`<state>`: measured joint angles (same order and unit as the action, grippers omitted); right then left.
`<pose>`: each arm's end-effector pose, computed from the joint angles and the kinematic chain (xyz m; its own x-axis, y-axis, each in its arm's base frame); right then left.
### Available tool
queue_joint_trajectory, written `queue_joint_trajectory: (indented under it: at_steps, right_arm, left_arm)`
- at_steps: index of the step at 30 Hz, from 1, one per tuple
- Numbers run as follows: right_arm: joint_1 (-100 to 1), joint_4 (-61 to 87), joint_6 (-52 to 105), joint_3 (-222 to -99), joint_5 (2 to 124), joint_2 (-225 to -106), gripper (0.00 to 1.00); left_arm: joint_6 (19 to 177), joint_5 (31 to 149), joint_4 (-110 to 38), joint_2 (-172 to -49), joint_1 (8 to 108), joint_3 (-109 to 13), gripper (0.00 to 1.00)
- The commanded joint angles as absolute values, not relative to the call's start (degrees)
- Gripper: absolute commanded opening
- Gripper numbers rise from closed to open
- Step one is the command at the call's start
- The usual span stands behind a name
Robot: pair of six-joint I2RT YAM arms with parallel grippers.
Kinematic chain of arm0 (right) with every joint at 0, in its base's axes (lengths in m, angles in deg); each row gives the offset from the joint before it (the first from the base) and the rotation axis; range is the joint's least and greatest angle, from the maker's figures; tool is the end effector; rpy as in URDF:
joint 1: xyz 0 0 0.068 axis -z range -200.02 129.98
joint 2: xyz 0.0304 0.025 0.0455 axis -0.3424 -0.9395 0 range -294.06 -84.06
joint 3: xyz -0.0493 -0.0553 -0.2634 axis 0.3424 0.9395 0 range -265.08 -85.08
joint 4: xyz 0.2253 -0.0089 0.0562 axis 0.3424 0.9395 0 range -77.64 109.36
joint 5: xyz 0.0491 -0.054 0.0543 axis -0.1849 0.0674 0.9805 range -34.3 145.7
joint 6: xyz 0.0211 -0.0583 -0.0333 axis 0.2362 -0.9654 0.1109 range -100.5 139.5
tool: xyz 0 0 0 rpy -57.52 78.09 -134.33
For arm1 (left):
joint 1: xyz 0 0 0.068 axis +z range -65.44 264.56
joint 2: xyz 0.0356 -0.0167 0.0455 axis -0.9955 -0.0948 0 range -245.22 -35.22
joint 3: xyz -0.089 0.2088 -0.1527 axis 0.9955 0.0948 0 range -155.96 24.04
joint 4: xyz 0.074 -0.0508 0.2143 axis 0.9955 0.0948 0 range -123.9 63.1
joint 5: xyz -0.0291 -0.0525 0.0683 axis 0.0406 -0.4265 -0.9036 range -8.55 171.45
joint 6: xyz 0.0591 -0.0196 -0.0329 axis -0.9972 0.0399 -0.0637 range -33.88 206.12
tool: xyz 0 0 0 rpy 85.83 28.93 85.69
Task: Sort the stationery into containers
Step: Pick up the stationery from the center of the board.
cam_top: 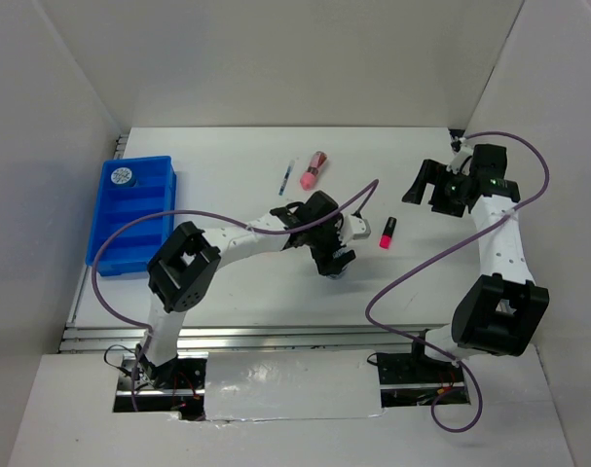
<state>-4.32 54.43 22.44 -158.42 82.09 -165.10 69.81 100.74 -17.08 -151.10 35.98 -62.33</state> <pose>0.2762 -0.0511 0.3101 -0.7357 0.2545 -0.6277 0.0037 0.9282 0.3720 0.2766 -0.3424 0.2059 -0.2180 0.6479 -0.7299 0.9585 0.2828 -0.0353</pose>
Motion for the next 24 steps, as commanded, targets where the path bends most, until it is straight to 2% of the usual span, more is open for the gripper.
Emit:
queue_joint_trajectory:
  at_steps: [1,7,10,13,19,22,24]
  right_arm:
    - [-4.12,54.99,22.40,-157.50,82.86,-162.99,1.00]
    - [-4.20,54.99,22.32,-157.41,82.86,-163.08,1.00]
    - [-4.20,54.90,22.32,-157.33,82.86,-163.08,1.00]
    - [-4.20,54.90,22.32,-157.33,82.69,-163.25,1.00]
    - [-4.12,54.73,22.32,-157.15,82.77,-163.25,1.00]
    - [-4.20,54.90,22.32,-157.41,83.21,-163.43,1.00]
    - [-4.20,54.99,22.32,-157.50,83.47,-163.51,1.00]
  left_arm:
    - [70.91,100.88,-19.40,-152.38,35.69,-65.34,0.93]
    - [71.44,101.67,-18.43,-153.52,35.60,-67.27,0.84]
    - [71.62,101.75,-17.55,-153.88,35.60,-67.89,0.76]
    - [71.62,101.14,-17.29,-153.18,35.60,-67.10,0.60]
    - [74.78,99.73,-15.45,-147.73,38.49,-65.17,0.38]
    - [76.71,100.61,-10.98,-143.69,42.36,-66.13,0.27]
    - [78.64,101.75,-9.30,-139.23,46.57,-65.96,0.23]
